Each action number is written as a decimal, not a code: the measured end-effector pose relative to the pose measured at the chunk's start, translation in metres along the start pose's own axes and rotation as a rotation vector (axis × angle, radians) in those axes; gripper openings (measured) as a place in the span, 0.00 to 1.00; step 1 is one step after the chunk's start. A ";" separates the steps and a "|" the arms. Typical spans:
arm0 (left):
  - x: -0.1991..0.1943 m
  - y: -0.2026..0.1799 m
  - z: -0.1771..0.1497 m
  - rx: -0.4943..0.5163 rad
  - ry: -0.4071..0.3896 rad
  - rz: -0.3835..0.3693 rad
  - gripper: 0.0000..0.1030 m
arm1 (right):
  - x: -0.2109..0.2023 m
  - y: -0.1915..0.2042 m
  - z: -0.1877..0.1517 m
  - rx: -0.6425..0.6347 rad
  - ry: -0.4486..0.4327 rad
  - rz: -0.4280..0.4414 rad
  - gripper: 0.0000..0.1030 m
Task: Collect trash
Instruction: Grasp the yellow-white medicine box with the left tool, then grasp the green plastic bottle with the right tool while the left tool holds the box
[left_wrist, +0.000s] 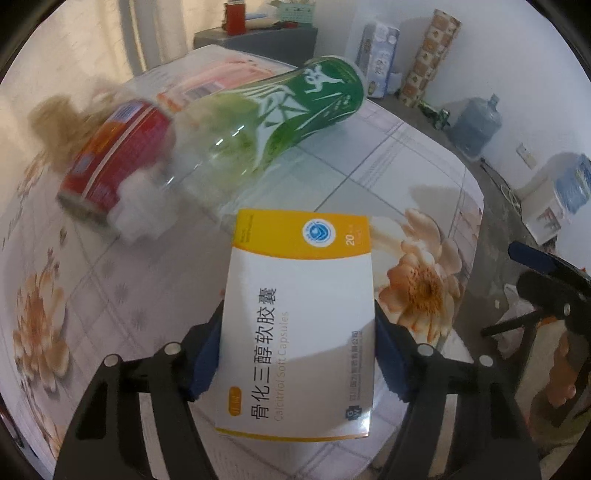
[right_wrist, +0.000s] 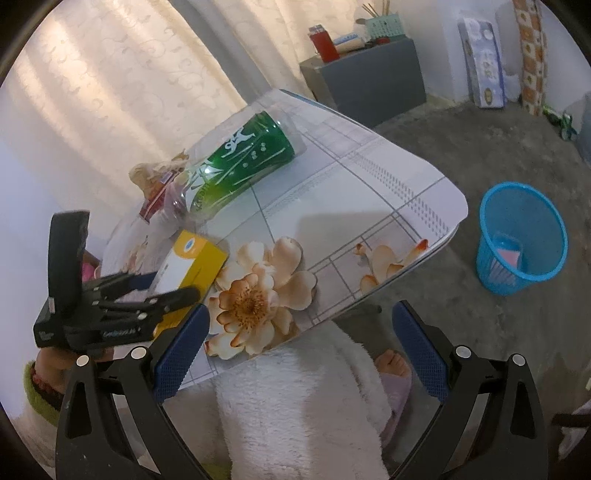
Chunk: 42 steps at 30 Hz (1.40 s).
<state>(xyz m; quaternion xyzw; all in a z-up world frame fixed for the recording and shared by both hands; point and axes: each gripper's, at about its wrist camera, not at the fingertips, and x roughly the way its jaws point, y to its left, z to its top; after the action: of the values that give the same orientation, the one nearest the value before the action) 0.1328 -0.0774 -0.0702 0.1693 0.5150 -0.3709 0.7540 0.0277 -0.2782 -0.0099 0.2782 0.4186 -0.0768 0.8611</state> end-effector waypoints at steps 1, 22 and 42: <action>-0.003 0.002 -0.004 -0.011 -0.003 -0.003 0.68 | -0.001 0.001 0.001 -0.010 -0.004 -0.001 0.92; -0.052 0.075 -0.080 -0.321 -0.118 -0.011 0.68 | 0.086 0.153 0.077 -1.173 -0.006 -0.085 0.92; -0.056 0.087 -0.088 -0.343 -0.151 -0.054 0.68 | 0.113 0.154 0.040 -1.413 0.300 -0.165 0.91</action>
<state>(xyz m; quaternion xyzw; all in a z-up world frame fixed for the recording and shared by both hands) 0.1287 0.0585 -0.0669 -0.0042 0.5168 -0.3094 0.7982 0.1833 -0.1599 -0.0126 -0.3695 0.5014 0.1864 0.7598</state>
